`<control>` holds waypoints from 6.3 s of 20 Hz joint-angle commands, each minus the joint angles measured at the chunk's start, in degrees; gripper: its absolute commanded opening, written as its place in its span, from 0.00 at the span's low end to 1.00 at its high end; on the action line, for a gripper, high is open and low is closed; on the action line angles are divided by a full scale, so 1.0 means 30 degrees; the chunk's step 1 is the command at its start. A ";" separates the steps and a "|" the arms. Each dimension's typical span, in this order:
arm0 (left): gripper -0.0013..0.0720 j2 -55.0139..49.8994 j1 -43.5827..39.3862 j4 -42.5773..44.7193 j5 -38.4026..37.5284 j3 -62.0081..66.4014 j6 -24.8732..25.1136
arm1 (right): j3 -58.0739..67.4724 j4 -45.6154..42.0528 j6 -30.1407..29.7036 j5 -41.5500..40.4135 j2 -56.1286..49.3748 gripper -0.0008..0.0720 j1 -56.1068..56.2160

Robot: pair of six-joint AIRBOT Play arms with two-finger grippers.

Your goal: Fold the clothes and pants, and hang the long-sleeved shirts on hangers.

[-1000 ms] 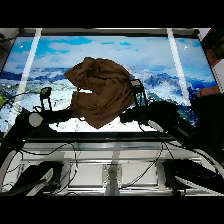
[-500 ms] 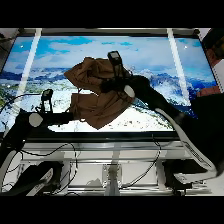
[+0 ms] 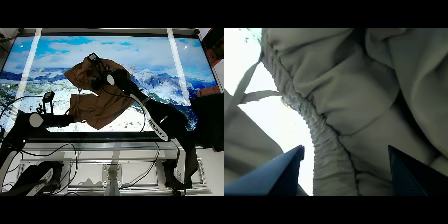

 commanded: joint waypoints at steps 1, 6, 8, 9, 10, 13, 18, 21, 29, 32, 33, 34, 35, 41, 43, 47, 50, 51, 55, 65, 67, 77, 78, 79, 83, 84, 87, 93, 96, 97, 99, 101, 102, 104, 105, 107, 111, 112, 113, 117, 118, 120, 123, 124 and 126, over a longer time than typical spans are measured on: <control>0.05 -0.0015 -0.0007 0.0007 -0.0044 -0.0051 0.0007 | 0.0532 -0.0117 -0.1399 -0.0117 -0.0925 0.87 0.0182; 0.04 -0.0015 -0.0007 0.0000 -0.0058 -0.0051 0.0007 | 0.0539 -0.1239 -0.1406 -0.0772 -0.1741 0.87 -0.0022; 0.04 -0.0015 -0.0007 -0.0007 -0.0058 -0.0051 0.0000 | 0.0823 -0.1501 -0.1406 -0.0816 -0.2142 0.86 -0.0138; 0.05 -0.0015 -0.0007 -0.0007 -0.0058 -0.0051 0.0000 | 0.1137 -0.1596 -0.1406 -0.0823 -0.2419 0.84 -0.0138; 0.04 -0.0015 -0.0007 -0.0007 -0.0058 -0.0051 0.0000 | 0.1508 -0.1676 -0.1406 -0.0874 -0.2761 0.82 -0.0138; 0.05 -0.0015 -0.0007 -0.0073 -0.0051 -0.0058 0.0000 | 0.1880 -0.1953 -0.1384 -0.1173 -0.3162 0.61 -0.0138; 0.04 -0.0015 0.0000 -0.0058 0.0007 -0.0058 0.0000 | 0.1880 -0.2018 -0.1370 -0.1158 -0.2608 0.05 -0.0138; 0.04 -0.0015 0.0022 0.0597 0.1224 -0.0051 -0.0007 | 0.1880 -0.2164 -0.1370 -0.1180 -0.0845 0.05 -0.0248; 0.04 0.1253 0.4750 0.2069 0.5843 0.1290 -0.1282 | 0.1880 -0.2426 0.1515 0.0146 0.6390 0.05 -0.3956; 0.04 0.2863 0.8276 0.1902 0.9340 0.1953 -0.1515 | 0.1880 -0.2426 0.1851 0.1974 0.9041 0.05 -0.6288; 0.04 0.3279 0.9187 0.1770 1.0287 0.2127 -0.1515 | 0.1880 -0.2419 0.2091 0.2375 0.9879 0.05 -0.7082; 0.04 0.3679 0.9945 0.1770 1.1213 0.2273 -0.1515 | 0.1880 -0.2419 0.2426 0.2667 1.0637 0.05 -0.7788; 0.04 0.4014 1.0499 0.1770 1.1963 0.2382 -0.1515 | 0.1880 -0.2419 0.2645 0.2987 1.1358 0.05 -0.8459; 0.04 0.5559 1.1285 0.1778 1.6764 0.2521 -0.1515 | 0.1872 -0.2426 0.2856 0.7271 1.5599 0.05 -1.1140; 0.04 0.6164 1.1285 0.1785 1.7500 0.2521 -0.1508 | 0.1858 -0.2441 0.2812 0.9500 1.6844 0.05 -1.1205; 0.04 0.7053 1.1285 0.1785 1.7697 0.2521 -0.1508 | 0.1246 -0.3402 0.2820 1.3879 1.9205 0.05 -1.1213; 0.04 0.6732 1.1242 0.1778 1.4768 0.2514 -0.1515 | -0.2302 -0.6798 0.3337 1.6203 2.1026 0.05 -1.1213; 0.04 0.6433 1.1234 0.1778 1.2976 0.2499 -0.1515 | -0.4211 -0.7009 0.3796 1.6087 2.1609 0.05 -1.1213; 0.04 0.4437 1.0207 0.1778 0.7745 0.2499 -0.0386 | -1.1846 -0.4430 0.6462 1.3930 2.2462 0.05 -1.1205; 0.04 -0.2018 0.8429 -0.1807 1.0295 0.6404 -0.0211 | -1.7602 -0.0867 1.1060 -0.7788 2.1413 0.05 -1.2276; 0.04 -0.4976 0.8429 -0.1705 0.6652 0.7023 -0.0211 | -1.7617 -0.0809 1.2998 -0.5428 1.9256 0.05 -1.4651; 0.04 -0.8721 0.7839 -1.0418 0.7038 0.7650 0.4962 | -1.6874 0.2113 1.2597 -0.2637 1.5868 0.05 -1.5300; 0.04 -0.8721 0.7796 -1.1162 0.7825 0.8080 0.5166 | -1.6640 0.2106 1.2597 -0.4255 1.5868 0.05 -1.4936; 0.04 -0.8721 0.7715 -1.1533 0.8714 0.8546 0.5173 | -1.6480 0.2069 1.2597 -0.6171 1.5868 0.05 -1.4557; 0.04 -0.8721 0.7264 -1.1453 1.1635 0.9814 0.6098 | -1.6444 0.1887 1.2597 -1.3376 1.5803 0.05 -1.3770; 0.04 -0.8721 0.7198 -1.1446 1.2080 0.9821 0.6324 | -1.6451 0.1880 1.2590 -1.4054 1.5766 0.05 -1.3792; 0.10 -0.8757 0.7206 -1.1438 1.2269 0.9821 0.6368 | -1.6451 0.1413 1.2043 -1.4316 1.5380 0.06 -1.4098; 0.98 -0.8357 0.7242 -0.7956 0.8881 0.9821 0.7439 | -1.6444 0.1290 0.9595 -1.3216 1.5701 0.80 -1.4280; 0.96 -0.7533 0.7242 -0.4889 0.4568 0.9821 0.7650 | -1.6444 0.1151 0.9588 -1.1103 1.6699 0.79 -1.5555; 0.90 -0.7308 0.7220 -0.4182 0.2696 0.9806 0.7643 | -1.6444 0.0933 0.9588 -1.0032 1.7012 0.77 -1.6116; 0.87 -0.7067 0.7038 -0.4146 -0.0284 0.9566 0.7635 | -1.6444 0.0860 0.9457 -0.7402 1.7558 0.77 -1.7369; 0.87 -0.6535 0.6528 -0.4240 -0.1472 0.8684 0.7475 | -1.6451 0.0860 0.8102 -0.4721 1.7894 0.77 -1.8447; 0.87 -0.6076 0.6142 -0.4452 -0.1479 0.7941 0.7257 | -1.6451 0.0860 0.7242 -0.3614 1.7952 0.77 -1.8899; 0.87 -0.4860 0.5078 -0.5690 -0.1479 0.6018 0.7060 | -1.6451 0.0772 0.5472 -0.1727 1.7937 0.77 -1.9759; 0.87 -0.4320 0.4473 -0.6645 -0.1479 0.5085 0.7060 | -1.6451 0.0692 0.4998 -0.1166 1.7930 0.77 -2.0130; 0.87 -0.3621 0.2943 -0.8619 -0.1479 0.3228 0.7067 | -1.6451 0.0546 0.4699 -0.0605 1.7923 0.77 -2.0822; 0.87 -0.3621 -0.0947 -0.9821 0.0605 0.0554 0.7053 | -1.6451 0.0539 0.4685 -0.0612 1.7908 0.77 -2.1522; 0.87 -0.3621 -0.1872 -0.9799 0.1472 0.0175 0.6754 | -1.6451 0.0415 0.4670 -0.0641 1.7908 0.77 -2.1522; 0.87 -0.3621 -0.2579 -0.9806 0.2310 -0.0051 0.6346 | -1.6451 0.0415 0.4619 -0.0685 1.7908 0.77 -2.1522; 0.87 -0.3621 -0.4051 -0.9675 0.4102 -0.0204 0.5697 | -1.6451 0.0415 0.4619 -0.0787 1.7908 0.77 -2.1522; 0.87 -0.3621 -0.4102 -0.9486 0.4022 -0.0226 0.5697 | -1.6451 0.0415 0.4619 -0.0838 1.7908 0.77 -2.1522; 0.86 -0.3621 -0.4109 -0.8604 0.3956 -0.0240 0.5100 | -1.6451 0.0415 0.4619 -0.1042 1.7886 0.77 -2.1522; 0.86 -0.3628 -0.4109 -0.6754 0.3956 -0.0240 0.3803 | -1.6451 0.0430 0.4619 -0.1275 1.7748 0.77 -2.1522; 0.86 -0.3628 -0.4109 -0.6390 0.3956 -0.0240 0.3512 | -1.6451 0.0430 0.4619 -0.1311 1.7690 0.77 -2.1522; 0.80 -0.3628 -0.4109 -0.6215 0.3891 -0.0240 0.2783 | -1.6451 0.0430 0.4619 -0.1311 1.7595 0.77 -2.1522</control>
